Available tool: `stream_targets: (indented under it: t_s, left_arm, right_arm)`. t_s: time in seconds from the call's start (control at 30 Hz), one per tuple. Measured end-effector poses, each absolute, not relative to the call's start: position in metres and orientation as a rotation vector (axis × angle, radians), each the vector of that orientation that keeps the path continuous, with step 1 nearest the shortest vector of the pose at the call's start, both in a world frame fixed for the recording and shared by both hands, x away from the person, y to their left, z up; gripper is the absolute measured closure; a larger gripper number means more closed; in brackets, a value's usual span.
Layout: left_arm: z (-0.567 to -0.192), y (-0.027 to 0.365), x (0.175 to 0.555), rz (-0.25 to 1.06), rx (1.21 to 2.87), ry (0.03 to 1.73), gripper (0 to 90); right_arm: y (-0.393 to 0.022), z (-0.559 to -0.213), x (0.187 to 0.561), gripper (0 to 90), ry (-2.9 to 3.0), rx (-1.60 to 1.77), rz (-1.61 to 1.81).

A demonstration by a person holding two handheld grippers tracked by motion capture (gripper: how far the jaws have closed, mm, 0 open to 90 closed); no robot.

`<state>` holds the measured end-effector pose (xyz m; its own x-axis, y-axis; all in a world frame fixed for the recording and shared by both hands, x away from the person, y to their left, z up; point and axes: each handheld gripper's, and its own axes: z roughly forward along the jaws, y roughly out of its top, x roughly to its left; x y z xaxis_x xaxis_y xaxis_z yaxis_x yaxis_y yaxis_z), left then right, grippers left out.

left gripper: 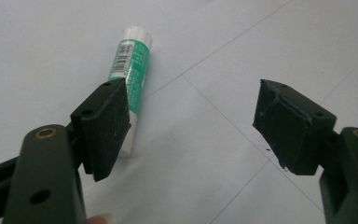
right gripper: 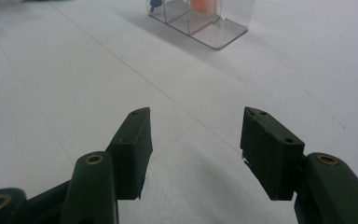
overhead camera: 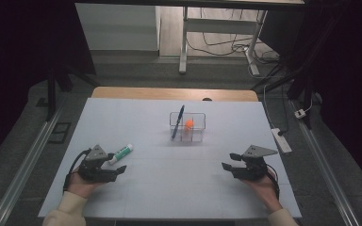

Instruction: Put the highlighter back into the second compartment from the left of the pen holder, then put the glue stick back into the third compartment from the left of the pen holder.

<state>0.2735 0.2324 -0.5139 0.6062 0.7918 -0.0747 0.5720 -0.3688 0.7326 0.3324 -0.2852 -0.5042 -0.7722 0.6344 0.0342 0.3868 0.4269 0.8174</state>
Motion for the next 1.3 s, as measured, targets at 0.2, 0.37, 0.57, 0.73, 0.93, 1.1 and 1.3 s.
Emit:
stream_targets:
  t_s: [0.2, 0.37, 0.57, 0.73, 0.93, 1.1, 1.3]
  left_arm:
    - [-0.508, 0.234, 0.276, 0.397, 2.08, 1.074, 27.2]
    - [-0.503, 0.232, 0.277, 0.422, 2.103, 1.073, 27.2]
    - [-0.498, 0.233, 0.281, 0.432, 2.114, 1.09, 26.9]
    - [-0.493, 0.234, 0.286, 0.436, 2.123, 1.116, 26.5]
    - [-0.496, 0.231, 0.294, 0.419, 2.153, 1.153, 26.5]
    - [-0.495, 0.234, 0.299, 0.403, 2.164, 1.171, 26.5]
    - [-0.496, 0.241, 0.304, 0.397, 2.194, 1.217, 27.2]
  right_arm:
    - [-0.287, -0.507, 0.333, 43.0, 2.407, 0.892, 1.261]
    - [-0.286, -0.507, 0.333, 43.0, 2.419, 0.882, 1.254]
    - [-0.287, -0.508, 0.333, 43.0, 2.421, 0.886, 1.255]
    - [-0.287, -0.508, 0.334, 42.9, 2.423, 0.888, 1.255]
    - [-0.286, -0.508, 0.333, 42.9, 2.42, 0.885, 1.256]
    - [-0.286, -0.509, 0.333, 42.8, 2.425, 0.892, 1.257]
    - [-0.286, -0.508, 0.334, 42.8, 2.412, 0.895, 1.269]
